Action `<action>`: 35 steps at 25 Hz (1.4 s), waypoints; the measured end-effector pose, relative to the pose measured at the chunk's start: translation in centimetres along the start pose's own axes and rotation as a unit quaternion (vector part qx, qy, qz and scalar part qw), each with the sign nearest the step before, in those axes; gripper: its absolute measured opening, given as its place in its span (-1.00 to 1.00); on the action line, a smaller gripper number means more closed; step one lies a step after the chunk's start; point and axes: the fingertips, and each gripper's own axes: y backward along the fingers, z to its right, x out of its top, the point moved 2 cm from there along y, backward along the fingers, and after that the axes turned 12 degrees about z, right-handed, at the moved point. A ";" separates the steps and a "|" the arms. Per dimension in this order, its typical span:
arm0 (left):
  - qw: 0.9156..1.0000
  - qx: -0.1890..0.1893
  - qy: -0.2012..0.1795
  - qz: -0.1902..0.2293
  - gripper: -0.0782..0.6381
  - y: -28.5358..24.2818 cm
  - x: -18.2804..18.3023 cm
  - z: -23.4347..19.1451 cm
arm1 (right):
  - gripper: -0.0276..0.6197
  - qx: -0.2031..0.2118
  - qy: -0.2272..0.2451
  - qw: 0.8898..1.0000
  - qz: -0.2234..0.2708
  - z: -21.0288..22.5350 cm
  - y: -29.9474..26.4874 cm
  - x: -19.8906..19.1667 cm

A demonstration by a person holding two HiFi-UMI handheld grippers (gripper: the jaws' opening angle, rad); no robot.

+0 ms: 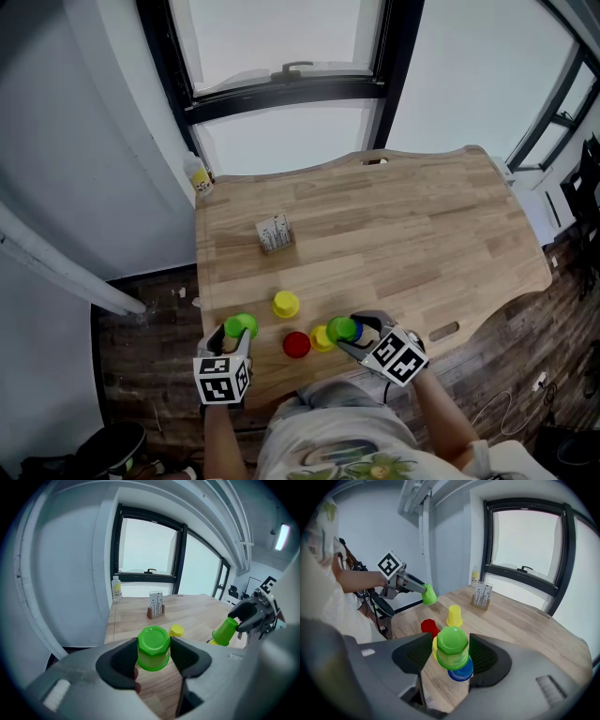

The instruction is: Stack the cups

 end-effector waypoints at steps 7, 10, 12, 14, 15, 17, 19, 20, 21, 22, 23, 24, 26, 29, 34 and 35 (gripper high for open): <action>1.000 -0.008 -0.005 0.002 -0.14 0.1 0.5 0.4 | -0.14 -0.004 -0.028 0.999 0.036 0.3 0.8 0.9; 1.000 -0.012 -0.009 0.007 -0.14 0.2 0.9 0.7 | -0.14 -0.007 -0.044 0.997 0.055 0.4 1.2 1.3; 1.000 -0.015 -0.012 0.010 -0.14 0.4 1.2 0.9 | -0.14 -0.012 -0.046 0.997 0.066 0.6 1.4 1.7; 1.000 -0.019 -0.016 0.015 -0.14 0.5 1.6 1.2 | -0.14 -0.019 -0.046 0.996 0.077 0.7 1.7 2.0; 0.999 -0.022 -0.019 0.017 -0.14 0.6 1.8 1.4 | -0.14 -0.022 -0.046 0.995 0.083 0.8 1.9 2.2; 0.999 -0.027 -0.024 0.022 -0.14 0.7 2.3 1.9 | -0.15 -0.028 -0.050 0.994 0.098 1.0 2.2 2.4; 0.999 -0.034 -0.031 0.028 -0.14 0.9 2.7 2.4 | -0.15 -0.034 -0.056 0.992 0.110 1.2 2.5 2.6; 0.998 -0.038 -0.035 0.031 -0.14 1.0 3.0 2.7 | -0.15 -0.037 -0.058 0.991 0.115 1.3 2.6 2.7; 0.998 -0.042 -0.039 0.033 -0.14 1.1 3.3 2.9 | -0.16 -0.040 -0.058 0.990 0.118 1.3 2.7 2.8; 0.997 -0.046 -0.044 0.035 -0.14 1.2 3.5 3.2 | -0.17 -0.043 -0.058 0.990 0.121 1.4 2.9 2.9; 0.997 -0.050 -0.049 0.037 -0.14 1.2 3.8 3.4 | -0.17 -0.045 -0.058 0.990 0.123 1.4 2.9 3.0; 0.996 -0.055 -0.054 0.039 -0.14 1.3 4.0 3.7 | -0.17 -0.047 -0.058 0.990 0.123 1.4 3.0 3.0; 0.995 -0.064 -0.065 0.042 -0.14 1.4 4.4 4.3 | -0.18 -0.049 -0.059 0.989 0.124 1.4 3.0 2.9; 0.993 -0.076 -0.083 0.043 -0.14 1.5 4.7 5.3 | -0.18 -0.051 -0.060 0.989 0.123 1.3 3.2 2.8; 0.989 -0.101 -0.100 0.040 -0.14 1.4 4.6 7.0 | -0.19 -0.055 -0.063 0.989 0.122 1.3 3.5 2.6; 0.988 -0.106 -0.102 0.039 -0.14 1.4 4.5 7.3 | -0.19 -0.056 -0.063 0.989 0.123 1.2 3.5 2.5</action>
